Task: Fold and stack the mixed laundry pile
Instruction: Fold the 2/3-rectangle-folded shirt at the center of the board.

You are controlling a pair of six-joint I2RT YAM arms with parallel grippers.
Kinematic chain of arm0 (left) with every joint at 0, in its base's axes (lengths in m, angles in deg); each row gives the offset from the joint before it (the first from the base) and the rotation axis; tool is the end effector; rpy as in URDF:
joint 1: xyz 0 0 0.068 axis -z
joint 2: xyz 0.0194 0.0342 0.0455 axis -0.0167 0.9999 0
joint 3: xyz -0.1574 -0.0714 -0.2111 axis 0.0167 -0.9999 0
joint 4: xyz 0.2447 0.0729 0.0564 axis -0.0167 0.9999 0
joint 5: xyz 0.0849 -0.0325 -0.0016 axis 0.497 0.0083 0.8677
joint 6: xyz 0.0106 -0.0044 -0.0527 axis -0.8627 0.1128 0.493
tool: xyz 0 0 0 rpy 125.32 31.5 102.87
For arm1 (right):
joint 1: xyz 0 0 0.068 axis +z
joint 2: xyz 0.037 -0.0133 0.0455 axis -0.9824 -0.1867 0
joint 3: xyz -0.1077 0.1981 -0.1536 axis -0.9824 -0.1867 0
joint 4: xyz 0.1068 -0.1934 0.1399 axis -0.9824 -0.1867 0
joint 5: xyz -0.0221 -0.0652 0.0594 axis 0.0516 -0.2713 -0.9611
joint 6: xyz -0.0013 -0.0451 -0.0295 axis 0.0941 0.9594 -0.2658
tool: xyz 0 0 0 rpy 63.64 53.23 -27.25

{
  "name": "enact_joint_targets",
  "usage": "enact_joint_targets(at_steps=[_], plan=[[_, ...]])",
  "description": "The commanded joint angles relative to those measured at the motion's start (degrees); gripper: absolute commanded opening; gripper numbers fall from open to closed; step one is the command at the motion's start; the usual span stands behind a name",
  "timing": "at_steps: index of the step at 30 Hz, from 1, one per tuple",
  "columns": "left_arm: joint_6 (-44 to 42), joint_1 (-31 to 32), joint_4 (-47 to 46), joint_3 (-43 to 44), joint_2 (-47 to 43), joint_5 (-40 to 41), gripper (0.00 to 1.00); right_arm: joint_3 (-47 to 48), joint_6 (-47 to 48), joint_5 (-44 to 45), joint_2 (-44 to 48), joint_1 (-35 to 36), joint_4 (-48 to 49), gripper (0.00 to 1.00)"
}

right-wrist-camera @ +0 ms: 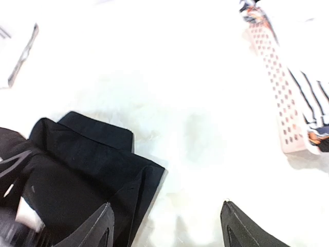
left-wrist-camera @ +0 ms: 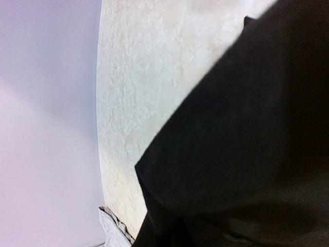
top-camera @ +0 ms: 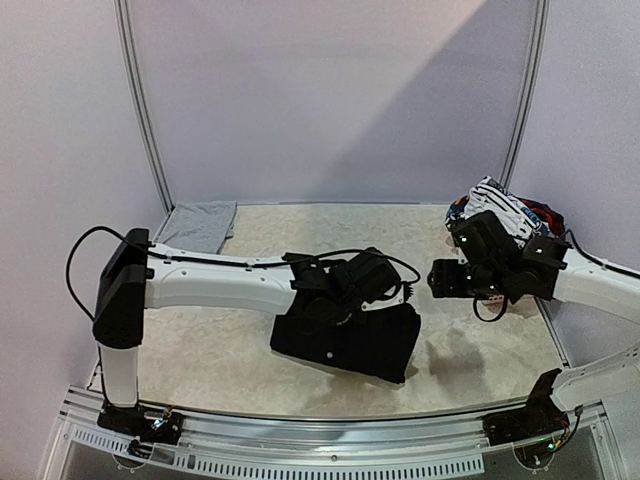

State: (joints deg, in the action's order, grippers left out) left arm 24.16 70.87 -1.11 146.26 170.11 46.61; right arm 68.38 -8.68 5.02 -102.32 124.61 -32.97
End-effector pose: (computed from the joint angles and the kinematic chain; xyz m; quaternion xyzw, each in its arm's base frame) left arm 0.1755 -0.4143 0.2202 0.6308 0.6396 0.2067 0.3875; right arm 0.1746 0.1588 0.2717 0.0009 0.9288 0.0922 0.3589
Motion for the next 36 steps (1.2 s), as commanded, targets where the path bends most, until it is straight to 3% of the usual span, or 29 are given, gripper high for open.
enact_joint_targets(at_steps=[1, 9, 18, 19, 23, 26, 30, 36], plan=[[-1.6, -2.6, -3.1, 3.2, 3.7, -0.9, 0.00, -3.1, -2.2, 3.3, 6.4, 0.1, -3.5, 0.72], [-1.3, -4.8, -5.1, 5.8, 8.5, -1.8, 0.00, -7.4, -3.3, 1.7, 15.7, 0.0, -3.8, 0.73], [-1.0, -6.0, -7.0, 8.5, 13.4, -1.9, 0.01, -9.6, -3.3, -2.1, 16.3, 0.0, -1.6, 0.73], [-0.8, -6.1, -7.5, 8.7, 13.7, -1.9, 0.05, -9.9, -3.3, -2.6, 16.2, 0.0, -1.1, 0.73], [2.3, -6.8, -7.8, 9.6, 14.4, -2.3, 0.45, -10.8, -3.3, -4.9, 16.0, 0.1, 1.3, 0.73], [4.6, -7.2, -8.8, 9.3, 12.8, -1.0, 0.62, -10.7, -3.2, -6.8, 15.5, 0.1, 2.9, 0.73], [7.5, -7.0, -9.1, 8.5, 8.8, 0.7, 0.72, -10.3, -2.9, -9.4, 13.8, 0.3, 5.3, 0.74], [16.7, -7.0, -6.4, 4.2, -1.0, 1.3, 0.73, -10.2, -2.1, -15.5, 9.9, 3.2, 12.3, 0.67]])
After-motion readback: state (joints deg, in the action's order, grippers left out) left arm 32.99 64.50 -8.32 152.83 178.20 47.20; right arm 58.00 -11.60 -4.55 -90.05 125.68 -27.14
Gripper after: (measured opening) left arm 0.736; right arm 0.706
